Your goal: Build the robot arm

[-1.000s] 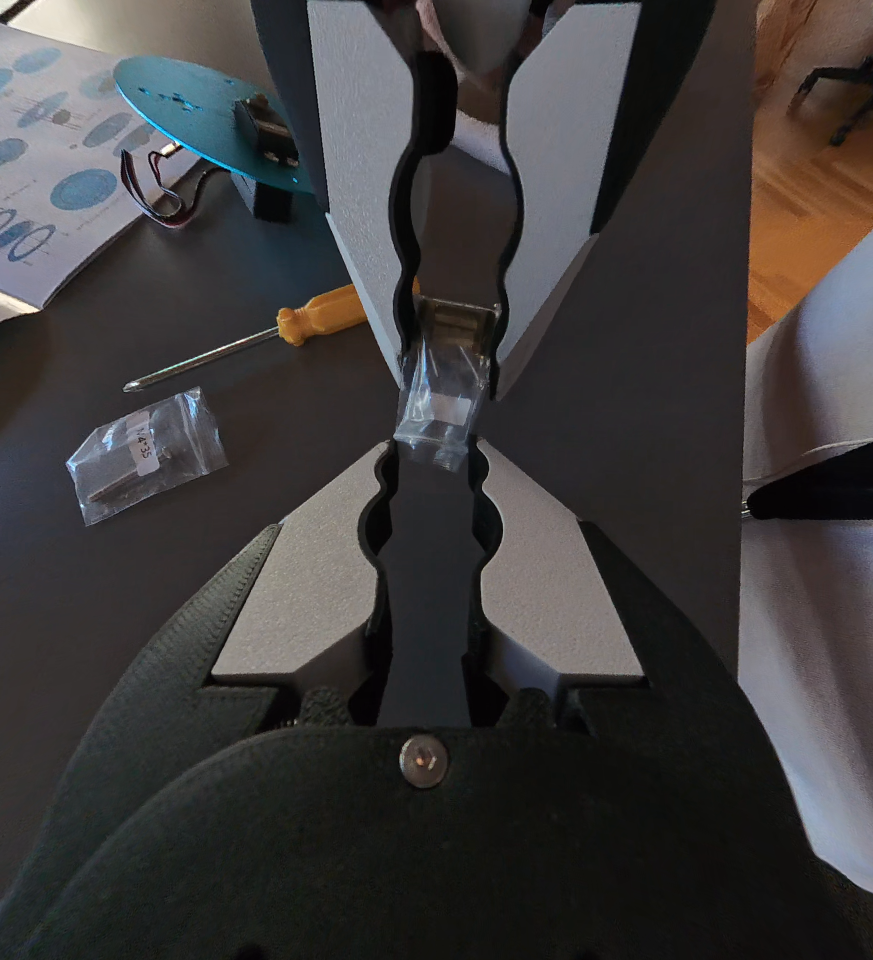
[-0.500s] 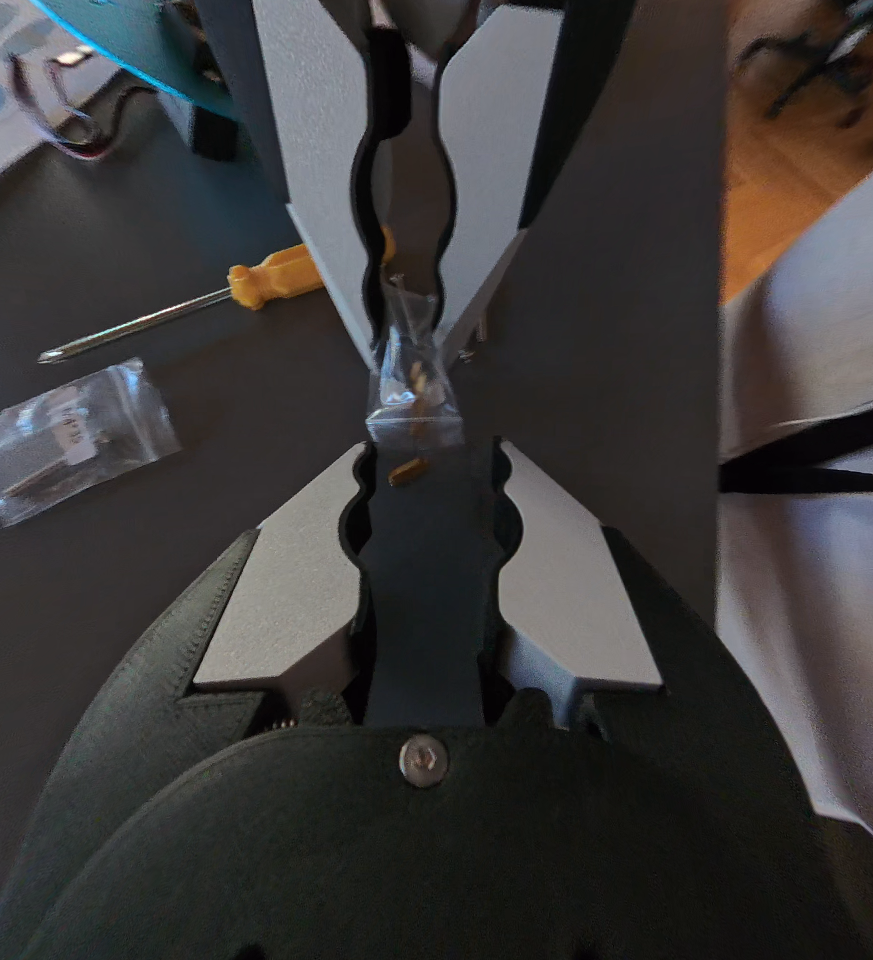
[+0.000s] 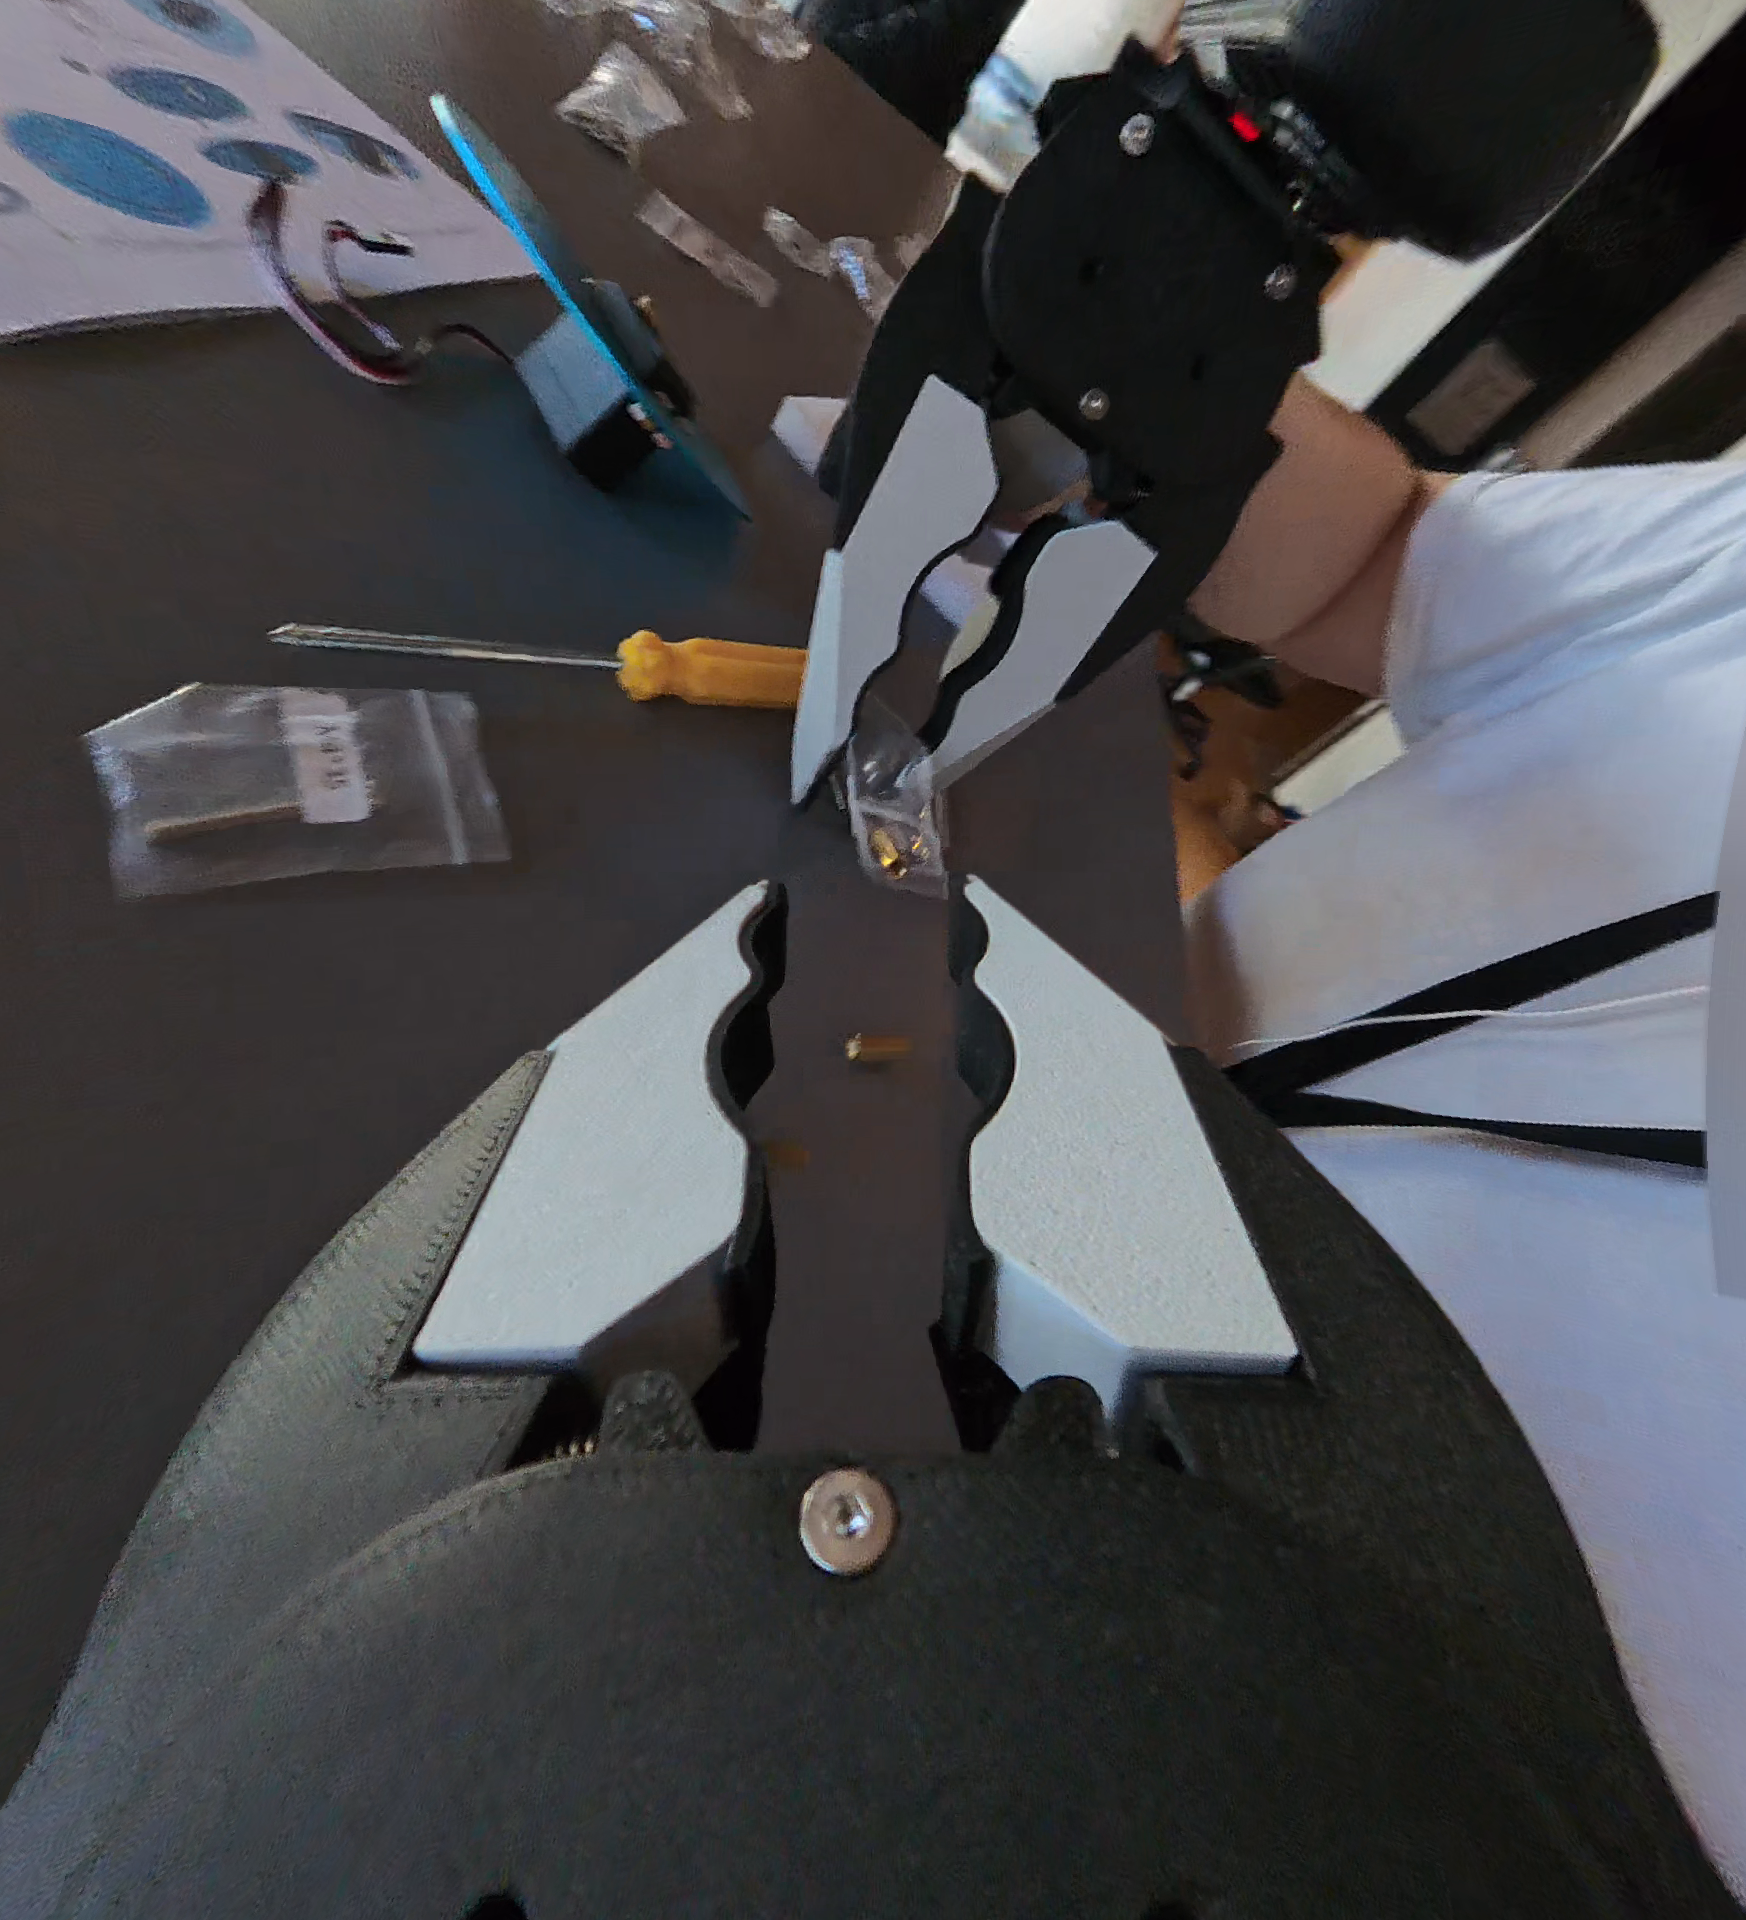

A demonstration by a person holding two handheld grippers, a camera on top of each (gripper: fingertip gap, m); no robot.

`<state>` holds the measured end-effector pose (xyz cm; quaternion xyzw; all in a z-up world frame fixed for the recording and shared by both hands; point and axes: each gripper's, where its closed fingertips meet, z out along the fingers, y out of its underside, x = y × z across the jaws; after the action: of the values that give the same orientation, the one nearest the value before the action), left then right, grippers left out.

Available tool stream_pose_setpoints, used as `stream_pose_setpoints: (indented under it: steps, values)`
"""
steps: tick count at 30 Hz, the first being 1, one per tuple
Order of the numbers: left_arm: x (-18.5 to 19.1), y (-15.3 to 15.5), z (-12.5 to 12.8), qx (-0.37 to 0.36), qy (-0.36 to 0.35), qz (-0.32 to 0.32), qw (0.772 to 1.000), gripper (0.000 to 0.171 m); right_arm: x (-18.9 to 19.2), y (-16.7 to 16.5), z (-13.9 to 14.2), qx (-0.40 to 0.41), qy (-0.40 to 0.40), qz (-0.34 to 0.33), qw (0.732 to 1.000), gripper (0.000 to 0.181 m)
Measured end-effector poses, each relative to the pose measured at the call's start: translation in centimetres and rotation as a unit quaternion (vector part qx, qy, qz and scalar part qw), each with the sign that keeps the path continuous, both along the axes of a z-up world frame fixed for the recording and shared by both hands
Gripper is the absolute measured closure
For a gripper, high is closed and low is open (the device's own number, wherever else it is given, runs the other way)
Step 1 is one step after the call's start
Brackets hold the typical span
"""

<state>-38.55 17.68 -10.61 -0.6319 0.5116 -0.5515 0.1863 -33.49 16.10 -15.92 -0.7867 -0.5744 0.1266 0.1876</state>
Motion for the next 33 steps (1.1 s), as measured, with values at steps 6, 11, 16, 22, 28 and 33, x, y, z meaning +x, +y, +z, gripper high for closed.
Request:
stream_pose_setpoints:
  steps: [6,11,16,22,28,33]
  values:
    - [-2.4,0.1,-1.9,0.096,0.052,0.066,0.992,0.132,0.2,0.2,0.1,0.012,-0.017,0.004,1.000,0.166]
    - [-3.6,-0.3,-3.4,0.139,0.099,0.109,0.979,0.130,0.2,-0.1,0.1,0.006,-0.029,0.010,1.000,0.166]
    - [-3.8,-0.8,-4.1,0.164,0.127,0.127,0.970,0.129,0.1,-0.3,0.2,0.002,-0.050,0.016,0.999,0.167]
    - [-3.6,-1.1,-4.5,0.193,0.147,0.134,0.961,0.125,-0.1,0.2,0.3,-0.001,-0.060,0.017,0.998,0.168]
    - [-3.7,-1.1,-4.6,0.195,0.152,0.148,0.958,0.124,-0.5,0.1,-0.1,-0.015,-0.067,0.029,0.997,0.168]
    - [-3.7,-1.2,-4.6,0.193,0.152,0.151,0.957,0.124,-0.6,0.3,-0.1,-0.018,-0.075,0.035,0.996,0.168]
